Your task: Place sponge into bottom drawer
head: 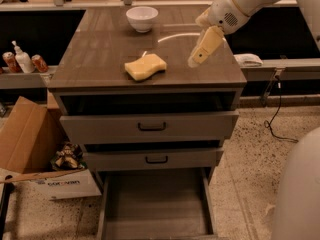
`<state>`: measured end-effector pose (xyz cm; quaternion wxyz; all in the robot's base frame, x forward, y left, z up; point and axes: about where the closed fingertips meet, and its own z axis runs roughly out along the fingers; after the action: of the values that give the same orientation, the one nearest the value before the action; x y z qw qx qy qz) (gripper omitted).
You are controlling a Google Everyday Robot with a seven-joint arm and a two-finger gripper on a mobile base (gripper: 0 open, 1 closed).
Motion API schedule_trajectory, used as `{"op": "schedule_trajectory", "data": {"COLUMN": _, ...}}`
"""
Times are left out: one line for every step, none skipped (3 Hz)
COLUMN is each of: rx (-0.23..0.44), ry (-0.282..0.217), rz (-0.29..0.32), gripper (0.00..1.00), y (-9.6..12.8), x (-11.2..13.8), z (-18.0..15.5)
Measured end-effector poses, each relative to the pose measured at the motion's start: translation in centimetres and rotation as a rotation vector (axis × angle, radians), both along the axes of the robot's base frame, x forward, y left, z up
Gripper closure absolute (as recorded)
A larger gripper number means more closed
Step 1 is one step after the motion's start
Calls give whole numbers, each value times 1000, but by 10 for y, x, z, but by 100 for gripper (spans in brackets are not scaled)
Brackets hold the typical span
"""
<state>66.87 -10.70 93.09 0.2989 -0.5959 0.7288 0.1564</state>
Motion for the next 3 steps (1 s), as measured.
{"op": "schedule_trajectory", "data": {"rx": 3, "ry": 2, "rz": 2, "gripper": 0, "y": 1, "x": 1, "z": -1}}
{"op": "schedule_trajectory", "data": {"rx": 63, "ry": 8, "rz": 34, "gripper": 0, "y": 29, "x": 19, "z": -20}}
{"op": "schedule_trajectory", "data": {"rx": 101, "ry": 24, "rz": 58, "gripper": 0, "y": 65, "x": 41, "z": -48}}
